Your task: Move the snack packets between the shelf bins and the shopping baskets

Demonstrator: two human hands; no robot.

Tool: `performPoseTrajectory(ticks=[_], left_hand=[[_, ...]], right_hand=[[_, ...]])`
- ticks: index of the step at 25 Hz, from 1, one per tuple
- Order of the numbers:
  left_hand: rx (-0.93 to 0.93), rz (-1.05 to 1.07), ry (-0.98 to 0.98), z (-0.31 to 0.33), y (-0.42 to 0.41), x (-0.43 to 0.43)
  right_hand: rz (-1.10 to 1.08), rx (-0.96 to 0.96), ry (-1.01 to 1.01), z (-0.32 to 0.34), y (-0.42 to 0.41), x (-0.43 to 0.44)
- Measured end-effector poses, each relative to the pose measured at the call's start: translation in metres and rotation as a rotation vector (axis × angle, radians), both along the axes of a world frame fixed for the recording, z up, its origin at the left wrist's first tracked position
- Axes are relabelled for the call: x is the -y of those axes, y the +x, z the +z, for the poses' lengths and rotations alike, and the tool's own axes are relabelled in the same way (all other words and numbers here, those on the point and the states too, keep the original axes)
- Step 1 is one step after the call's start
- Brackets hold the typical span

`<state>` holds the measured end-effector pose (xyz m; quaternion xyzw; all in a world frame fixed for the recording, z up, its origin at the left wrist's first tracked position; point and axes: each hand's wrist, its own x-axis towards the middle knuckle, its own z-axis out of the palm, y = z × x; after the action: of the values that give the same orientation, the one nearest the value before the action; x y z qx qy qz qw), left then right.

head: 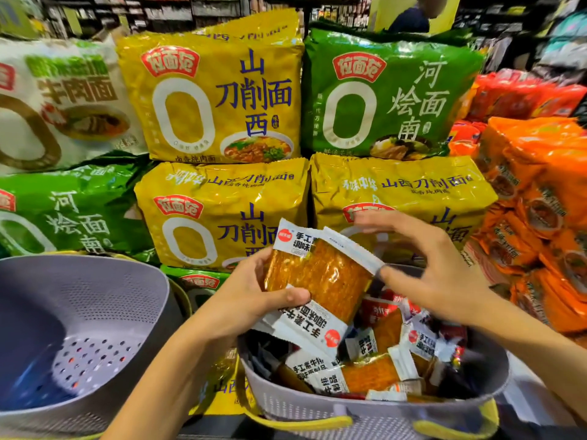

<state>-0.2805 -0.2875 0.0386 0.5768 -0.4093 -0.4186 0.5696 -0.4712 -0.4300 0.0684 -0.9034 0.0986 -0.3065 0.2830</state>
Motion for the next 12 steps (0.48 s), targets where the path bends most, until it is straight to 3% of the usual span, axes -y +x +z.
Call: performPoseTrajectory(ticks=[2, 5, 9, 12], left_hand=[[0.030, -0.026, -0.014, 0.002, -0.002, 0.004], [-0.133, 0.082, -0.085, 0.002, -0.011, 0.008], [-0.392, 0.285, -0.065, 0.000, -0.014, 0.008], [-0.553, 0.261, -0.110, 0.004, -0.029, 0.010]], right_hand=[[-0.062, -0.141, 0.442, 0.003, 0.011, 0.000], [-0.086, -0.256, 0.677, -0.004, 0.014, 0.007], [-0.069, 0.139, 1.148, -0.002, -0.009, 0.015], [-0.032, 0.316, 1.373, -0.008, -0.011, 0.006]])
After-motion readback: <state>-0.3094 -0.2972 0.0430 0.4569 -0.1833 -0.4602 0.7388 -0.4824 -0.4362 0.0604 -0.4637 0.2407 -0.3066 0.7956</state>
